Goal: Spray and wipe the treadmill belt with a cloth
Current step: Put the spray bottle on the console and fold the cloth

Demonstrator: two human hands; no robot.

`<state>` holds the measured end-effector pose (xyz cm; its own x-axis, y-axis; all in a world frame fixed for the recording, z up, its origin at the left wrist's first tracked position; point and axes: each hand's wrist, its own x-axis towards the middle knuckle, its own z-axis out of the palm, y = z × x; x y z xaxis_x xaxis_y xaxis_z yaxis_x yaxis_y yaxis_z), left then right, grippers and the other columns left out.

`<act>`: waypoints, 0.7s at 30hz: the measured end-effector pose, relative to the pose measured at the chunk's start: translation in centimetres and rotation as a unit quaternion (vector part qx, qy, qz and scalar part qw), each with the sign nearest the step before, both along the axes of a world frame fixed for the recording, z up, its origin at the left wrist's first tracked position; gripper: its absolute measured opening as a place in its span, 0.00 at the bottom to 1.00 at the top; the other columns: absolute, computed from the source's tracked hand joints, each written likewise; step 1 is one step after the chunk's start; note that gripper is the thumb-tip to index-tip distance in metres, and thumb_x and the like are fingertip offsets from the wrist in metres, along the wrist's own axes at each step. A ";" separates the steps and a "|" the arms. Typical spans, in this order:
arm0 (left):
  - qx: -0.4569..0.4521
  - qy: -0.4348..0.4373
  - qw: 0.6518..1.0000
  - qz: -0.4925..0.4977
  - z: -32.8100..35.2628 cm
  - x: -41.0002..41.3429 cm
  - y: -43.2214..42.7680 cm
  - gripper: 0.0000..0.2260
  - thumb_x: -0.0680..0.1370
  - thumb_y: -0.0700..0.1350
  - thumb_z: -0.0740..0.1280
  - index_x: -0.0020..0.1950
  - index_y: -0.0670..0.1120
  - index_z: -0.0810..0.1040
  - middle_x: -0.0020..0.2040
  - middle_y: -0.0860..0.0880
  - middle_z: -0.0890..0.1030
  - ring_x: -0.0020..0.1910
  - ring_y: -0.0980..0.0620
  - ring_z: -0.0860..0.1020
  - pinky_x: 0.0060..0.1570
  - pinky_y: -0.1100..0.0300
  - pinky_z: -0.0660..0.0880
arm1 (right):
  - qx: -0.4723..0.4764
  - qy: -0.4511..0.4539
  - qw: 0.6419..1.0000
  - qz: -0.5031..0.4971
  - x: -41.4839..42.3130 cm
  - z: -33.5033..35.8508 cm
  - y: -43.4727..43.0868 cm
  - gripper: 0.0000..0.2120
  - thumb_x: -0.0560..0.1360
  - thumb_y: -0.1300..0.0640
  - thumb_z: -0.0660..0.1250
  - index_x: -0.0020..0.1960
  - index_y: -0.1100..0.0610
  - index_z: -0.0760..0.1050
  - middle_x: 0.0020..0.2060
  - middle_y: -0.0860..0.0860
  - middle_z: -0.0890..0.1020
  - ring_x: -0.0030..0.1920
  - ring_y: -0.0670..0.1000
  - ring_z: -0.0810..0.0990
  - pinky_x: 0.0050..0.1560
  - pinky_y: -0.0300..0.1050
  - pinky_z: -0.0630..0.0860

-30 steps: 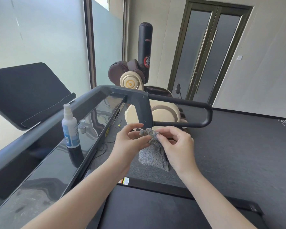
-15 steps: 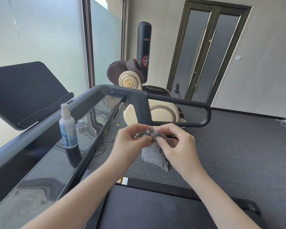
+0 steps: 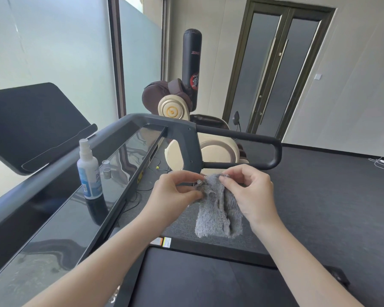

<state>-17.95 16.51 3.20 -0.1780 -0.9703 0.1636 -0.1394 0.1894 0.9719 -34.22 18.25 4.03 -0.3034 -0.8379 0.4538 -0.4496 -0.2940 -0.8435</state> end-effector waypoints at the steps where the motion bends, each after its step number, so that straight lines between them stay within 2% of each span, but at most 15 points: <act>1: 0.002 -0.003 1.000 -0.008 0.0 0.0 0.0 0.14 0.71 0.31 0.70 0.48 0.48 0.84 0.42 0.46 0.86 0.44 0.51 0.84 0.49 0.56 0.78 | 0.004 -0.010 1.000 -0.013 -0.4 0.1 -0.1 0.06 0.69 0.64 0.74 0.37 0.55 0.81 0.32 0.48 0.83 0.35 0.44 0.80 0.42 0.38 0.77; 3: 0.000 -0.006 1.000 -0.013 0.0 0.1 0.0 0.14 0.71 0.30 0.69 0.48 0.47 0.84 0.44 0.47 0.86 0.44 0.52 0.84 0.51 0.54 0.78 | 0.007 -0.027 0.999 -0.044 -1.4 0.3 -0.4 0.07 0.68 0.64 0.74 0.36 0.54 0.81 0.32 0.48 0.83 0.35 0.45 0.80 0.44 0.42 0.78; 6: -0.011 -0.003 1.000 0.002 0.0 0.1 -0.2 0.10 0.71 0.30 0.70 0.46 0.44 0.85 0.45 0.47 0.85 0.44 0.53 0.84 0.49 0.60 0.79 | -0.004 -0.024 0.995 -0.099 -2.5 0.6 -0.6 0.08 0.68 0.63 0.74 0.35 0.53 0.80 0.31 0.47 0.82 0.35 0.46 0.80 0.46 0.45 0.79; 8: -0.009 0.020 1.000 0.001 0.1 -0.2 0.1 0.07 0.71 0.31 0.71 0.44 0.41 0.84 0.42 0.45 0.85 0.41 0.51 0.85 0.45 0.63 0.80 | -0.018 0.003 0.993 -0.112 -2.5 0.9 -0.4 0.08 0.69 0.62 0.74 0.35 0.52 0.79 0.31 0.45 0.82 0.35 0.45 0.80 0.44 0.42 0.77; 11: -0.028 0.022 0.999 0.004 0.2 -0.6 0.3 0.05 0.71 0.33 0.73 0.39 0.43 0.84 0.36 0.46 0.85 0.37 0.51 0.85 0.40 0.65 0.80 | -0.017 0.073 0.995 -0.067 -1.2 0.9 0.2 0.05 0.69 0.63 0.73 0.37 0.55 0.80 0.32 0.44 0.82 0.36 0.43 0.79 0.40 0.30 0.73; 14: -0.058 -0.015 0.998 0.010 0.3 -0.9 0.5 0.06 0.70 0.35 0.74 0.36 0.44 0.82 0.30 0.46 0.83 0.31 0.53 0.83 0.37 0.65 0.80 | 0.012 0.110 0.994 0.001 0.2 0.4 0.7 0.05 0.69 0.63 0.74 0.37 0.55 0.81 0.32 0.46 0.82 0.36 0.44 0.79 0.38 0.29 0.73; 18: -0.116 -0.107 0.987 0.016 0.0 -0.8 0.4 0.06 0.69 0.42 0.76 0.35 0.50 0.81 0.26 0.51 0.80 0.25 0.60 0.75 0.32 0.70 0.71 | 0.065 0.067 0.994 0.050 0.6 0.1 0.8 0.06 0.69 0.63 0.74 0.36 0.53 0.81 0.33 0.48 0.83 0.35 0.41 0.78 0.41 0.31 0.74; 21: -0.136 -0.118 0.983 0.026 -0.2 -0.6 0.0 0.05 0.68 0.43 0.77 0.36 0.50 0.82 0.27 0.59 0.77 0.27 0.60 0.71 0.31 0.72 0.65 | 0.085 -0.020 0.991 0.098 0.7 0.3 0.9 0.06 0.69 0.65 0.74 0.37 0.55 0.82 0.35 0.50 0.84 0.37 0.43 0.80 0.45 0.37 0.77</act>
<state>-18.55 16.55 2.98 -0.1940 -0.9055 0.3775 -0.3712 0.4239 0.8262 -33.56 19.13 4.31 -0.1411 -0.9462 0.2912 -0.3638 -0.2240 -0.9042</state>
